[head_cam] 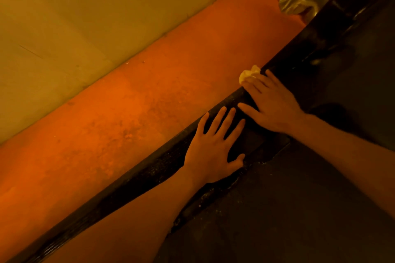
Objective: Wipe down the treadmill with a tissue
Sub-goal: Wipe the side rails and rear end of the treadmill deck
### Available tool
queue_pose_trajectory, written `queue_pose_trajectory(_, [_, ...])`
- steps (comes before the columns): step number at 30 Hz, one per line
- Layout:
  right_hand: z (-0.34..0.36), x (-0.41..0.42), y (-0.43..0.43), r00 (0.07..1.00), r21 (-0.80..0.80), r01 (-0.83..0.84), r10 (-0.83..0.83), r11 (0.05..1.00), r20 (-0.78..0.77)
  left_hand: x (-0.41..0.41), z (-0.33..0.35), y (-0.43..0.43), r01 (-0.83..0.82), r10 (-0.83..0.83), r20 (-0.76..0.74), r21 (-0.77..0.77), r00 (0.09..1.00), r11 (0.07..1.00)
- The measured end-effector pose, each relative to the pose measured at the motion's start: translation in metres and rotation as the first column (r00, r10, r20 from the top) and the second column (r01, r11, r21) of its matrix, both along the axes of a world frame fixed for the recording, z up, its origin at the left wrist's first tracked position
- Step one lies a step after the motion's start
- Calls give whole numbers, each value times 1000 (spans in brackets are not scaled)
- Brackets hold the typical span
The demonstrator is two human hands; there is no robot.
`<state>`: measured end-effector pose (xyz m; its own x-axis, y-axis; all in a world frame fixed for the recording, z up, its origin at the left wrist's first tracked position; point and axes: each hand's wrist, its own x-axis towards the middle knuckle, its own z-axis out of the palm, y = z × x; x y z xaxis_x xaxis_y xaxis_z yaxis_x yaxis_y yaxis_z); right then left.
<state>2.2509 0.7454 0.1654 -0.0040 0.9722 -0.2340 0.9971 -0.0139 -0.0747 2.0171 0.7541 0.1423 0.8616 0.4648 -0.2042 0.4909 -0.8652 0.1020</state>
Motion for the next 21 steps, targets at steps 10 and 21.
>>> queue_pose_trajectory(10, [0,-2,-61,968,38,250,-249,968,-25,1,0,2,-6,6,-13,-3,1000,1000])
queue_pose_trajectory(21, [-6,-11,-83,951,34,308,-307,951,-24,-1,-1,2,-5,5,13,7,1000,1000])
